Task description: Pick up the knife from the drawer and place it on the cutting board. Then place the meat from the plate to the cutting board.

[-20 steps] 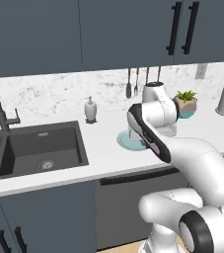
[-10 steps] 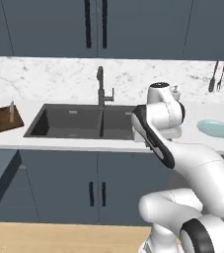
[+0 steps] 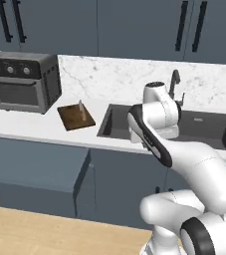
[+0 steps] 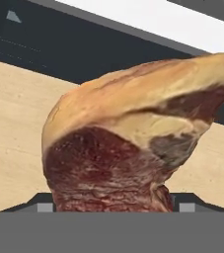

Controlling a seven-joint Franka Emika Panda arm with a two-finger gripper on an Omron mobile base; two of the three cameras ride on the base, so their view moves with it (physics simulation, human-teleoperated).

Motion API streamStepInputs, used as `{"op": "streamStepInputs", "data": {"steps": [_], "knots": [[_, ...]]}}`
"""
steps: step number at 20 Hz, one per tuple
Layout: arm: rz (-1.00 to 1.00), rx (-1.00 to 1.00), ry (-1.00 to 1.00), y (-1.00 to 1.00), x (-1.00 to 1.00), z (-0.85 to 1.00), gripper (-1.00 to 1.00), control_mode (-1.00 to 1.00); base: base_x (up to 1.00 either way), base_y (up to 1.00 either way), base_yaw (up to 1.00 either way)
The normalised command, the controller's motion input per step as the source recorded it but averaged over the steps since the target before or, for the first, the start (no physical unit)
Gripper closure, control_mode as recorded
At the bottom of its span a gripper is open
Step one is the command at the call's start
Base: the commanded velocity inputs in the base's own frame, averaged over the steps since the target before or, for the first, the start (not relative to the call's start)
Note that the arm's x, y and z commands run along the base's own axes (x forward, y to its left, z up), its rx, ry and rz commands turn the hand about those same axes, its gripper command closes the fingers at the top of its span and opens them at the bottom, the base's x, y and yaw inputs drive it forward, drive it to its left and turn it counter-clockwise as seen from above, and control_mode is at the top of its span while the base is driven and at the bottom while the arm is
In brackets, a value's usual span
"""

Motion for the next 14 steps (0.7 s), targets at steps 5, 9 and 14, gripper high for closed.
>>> {"op": "streamStepInputs", "data": {"steps": [5,9,14], "knots": [[0.00,0.00,0.00,0.00,0.00,0.00,1.00,1.00,0.70,0.11,0.11],[0.00,0.00,0.00,0.00,0.00,0.00,1.00,1.00,0.49,-0.23,0.07],[0.00,0.00,0.00,0.00,0.00,0.00,1.00,1.00,0.63,-0.01,0.09]]}}
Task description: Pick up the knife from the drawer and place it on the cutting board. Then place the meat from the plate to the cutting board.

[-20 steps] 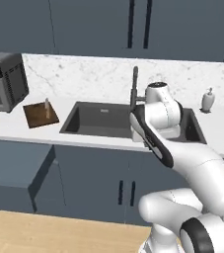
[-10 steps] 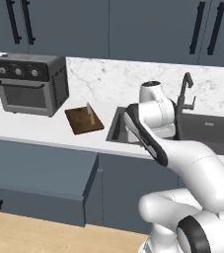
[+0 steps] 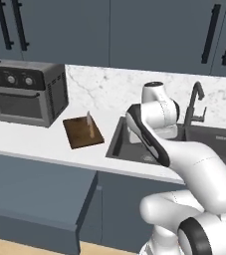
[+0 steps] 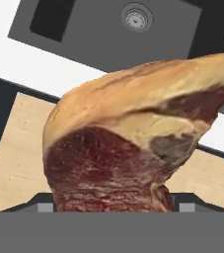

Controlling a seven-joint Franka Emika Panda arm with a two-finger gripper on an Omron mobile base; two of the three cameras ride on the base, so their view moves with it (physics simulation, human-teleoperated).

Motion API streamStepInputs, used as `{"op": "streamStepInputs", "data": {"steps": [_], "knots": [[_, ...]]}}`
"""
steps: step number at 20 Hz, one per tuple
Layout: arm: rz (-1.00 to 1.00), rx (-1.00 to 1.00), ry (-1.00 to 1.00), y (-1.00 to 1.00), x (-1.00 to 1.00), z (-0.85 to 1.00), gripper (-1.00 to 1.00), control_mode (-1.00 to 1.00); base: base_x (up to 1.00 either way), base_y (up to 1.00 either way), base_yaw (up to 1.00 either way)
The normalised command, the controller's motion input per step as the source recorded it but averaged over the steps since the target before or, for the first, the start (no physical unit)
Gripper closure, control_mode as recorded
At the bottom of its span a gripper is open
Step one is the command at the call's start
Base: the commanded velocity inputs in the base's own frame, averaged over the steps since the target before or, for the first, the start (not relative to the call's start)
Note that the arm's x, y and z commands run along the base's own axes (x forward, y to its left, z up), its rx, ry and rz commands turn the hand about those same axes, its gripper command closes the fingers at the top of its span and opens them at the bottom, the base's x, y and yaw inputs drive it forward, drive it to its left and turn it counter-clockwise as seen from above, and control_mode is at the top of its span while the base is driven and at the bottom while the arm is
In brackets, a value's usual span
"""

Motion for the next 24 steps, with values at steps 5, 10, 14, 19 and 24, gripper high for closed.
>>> {"op": "streamStepInputs", "data": {"steps": [5,10,14,19,24], "knots": [[0.00,0.00,0.00,0.00,0.00,0.00,1.00,1.00,0.60,0.07,0.13],[0.00,0.00,0.00,0.00,0.00,0.00,1.00,1.00,0.25,0.27,0.14],[0.00,0.00,0.00,0.00,0.00,0.00,1.00,1.00,0.07,0.42,0.12],[0.00,0.00,0.00,0.00,0.00,0.00,1.00,1.00,0.21,0.48,0.12],[0.19,0.00,0.00,0.71,0.36,0.10,1.00,-1.00,0.00,0.00,0.00]]}}
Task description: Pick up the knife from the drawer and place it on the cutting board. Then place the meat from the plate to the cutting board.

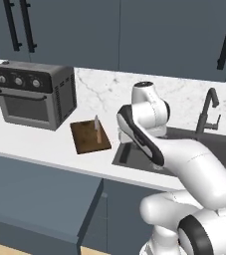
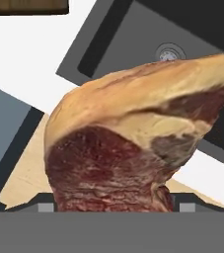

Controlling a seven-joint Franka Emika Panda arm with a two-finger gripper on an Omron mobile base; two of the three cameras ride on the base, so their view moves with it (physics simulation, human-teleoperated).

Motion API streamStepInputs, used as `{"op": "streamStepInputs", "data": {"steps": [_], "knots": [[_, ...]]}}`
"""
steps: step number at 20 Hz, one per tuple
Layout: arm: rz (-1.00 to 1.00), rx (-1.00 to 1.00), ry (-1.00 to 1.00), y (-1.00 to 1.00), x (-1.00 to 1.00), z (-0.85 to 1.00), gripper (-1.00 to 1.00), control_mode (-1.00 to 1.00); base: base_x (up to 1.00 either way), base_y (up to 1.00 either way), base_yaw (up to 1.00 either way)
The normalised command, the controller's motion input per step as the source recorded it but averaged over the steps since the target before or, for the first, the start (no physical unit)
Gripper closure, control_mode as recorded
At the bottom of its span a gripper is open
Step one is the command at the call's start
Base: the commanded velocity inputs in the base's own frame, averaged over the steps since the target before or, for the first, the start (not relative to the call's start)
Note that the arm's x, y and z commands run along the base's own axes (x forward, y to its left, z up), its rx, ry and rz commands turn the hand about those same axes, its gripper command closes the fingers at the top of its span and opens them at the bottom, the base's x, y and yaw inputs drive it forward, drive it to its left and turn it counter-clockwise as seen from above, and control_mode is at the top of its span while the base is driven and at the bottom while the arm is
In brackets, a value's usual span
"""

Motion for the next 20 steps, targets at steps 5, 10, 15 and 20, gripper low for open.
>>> {"op": "streamStepInputs", "data": {"steps": [5,10,15,20], "knots": [[0.25,0.00,0.00,0.81,0.96,0.11,1.00,-1.00,0.00,0.00,0.00],[0.16,0.00,0.00,0.67,1.00,-0.13,1.00,-1.00,0.00,0.00,0.00],[0.13,-0.01,0.00,0.58,1.00,-0.42,1.00,-1.00,0.00,0.00,0.00],[0.02,0.00,0.00,0.33,0.86,-0.39,1.00,-1.00,0.00,0.00,0.00]]}}
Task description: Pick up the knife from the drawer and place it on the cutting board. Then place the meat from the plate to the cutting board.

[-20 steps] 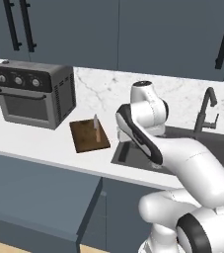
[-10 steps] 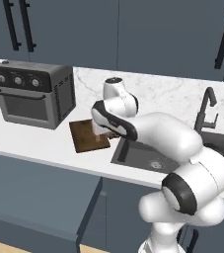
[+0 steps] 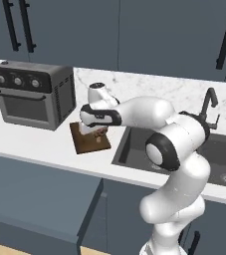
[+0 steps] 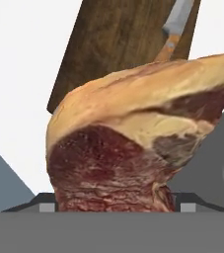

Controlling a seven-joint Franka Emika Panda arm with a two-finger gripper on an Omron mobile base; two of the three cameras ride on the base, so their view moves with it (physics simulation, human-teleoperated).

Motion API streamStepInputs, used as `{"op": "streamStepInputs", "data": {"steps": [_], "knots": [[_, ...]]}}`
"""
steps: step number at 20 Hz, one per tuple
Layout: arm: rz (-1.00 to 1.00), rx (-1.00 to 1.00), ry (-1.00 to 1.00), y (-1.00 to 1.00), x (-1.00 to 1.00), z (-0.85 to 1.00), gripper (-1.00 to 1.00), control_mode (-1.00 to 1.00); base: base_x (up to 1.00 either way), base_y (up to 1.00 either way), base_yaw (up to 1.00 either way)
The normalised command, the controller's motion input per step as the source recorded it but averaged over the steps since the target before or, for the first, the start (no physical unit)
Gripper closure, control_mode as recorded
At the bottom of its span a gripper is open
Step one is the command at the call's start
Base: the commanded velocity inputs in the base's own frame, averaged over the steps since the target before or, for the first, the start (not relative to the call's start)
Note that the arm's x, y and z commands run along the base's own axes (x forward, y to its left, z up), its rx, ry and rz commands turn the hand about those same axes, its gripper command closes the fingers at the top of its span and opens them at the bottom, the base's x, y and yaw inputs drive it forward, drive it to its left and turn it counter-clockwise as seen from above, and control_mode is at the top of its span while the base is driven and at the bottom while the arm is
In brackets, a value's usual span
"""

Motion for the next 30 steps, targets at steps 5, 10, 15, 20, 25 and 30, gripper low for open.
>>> {"op": "streamStepInputs", "data": {"steps": [5,10,15,20,25,30], "knots": [[0.00,-0.01,0.00,0.13,0.65,-0.39,1.00,-1.00,0.00,0.00,0.00],[0.00,0.00,0.00,0.07,0.55,-0.40,1.00,-1.00,0.00,0.00,0.00],[0.00,0.00,0.00,0.13,0.37,-0.35,-1.00,-1.00,0.00,0.00,0.00],[0.00,0.00,-0.01,0.09,0.19,-0.16,-1.00,-1.00,0.00,0.00,0.00],[0.00,0.00,-0.04,-0.05,0.01,0.02,-1.00,-1.00,0.00,0.00,0.00],[0.00,0.02,-0.09,-0.20,-0.25,0.26,-1.00,-1.00,0.00,0.00,0.00]]}}
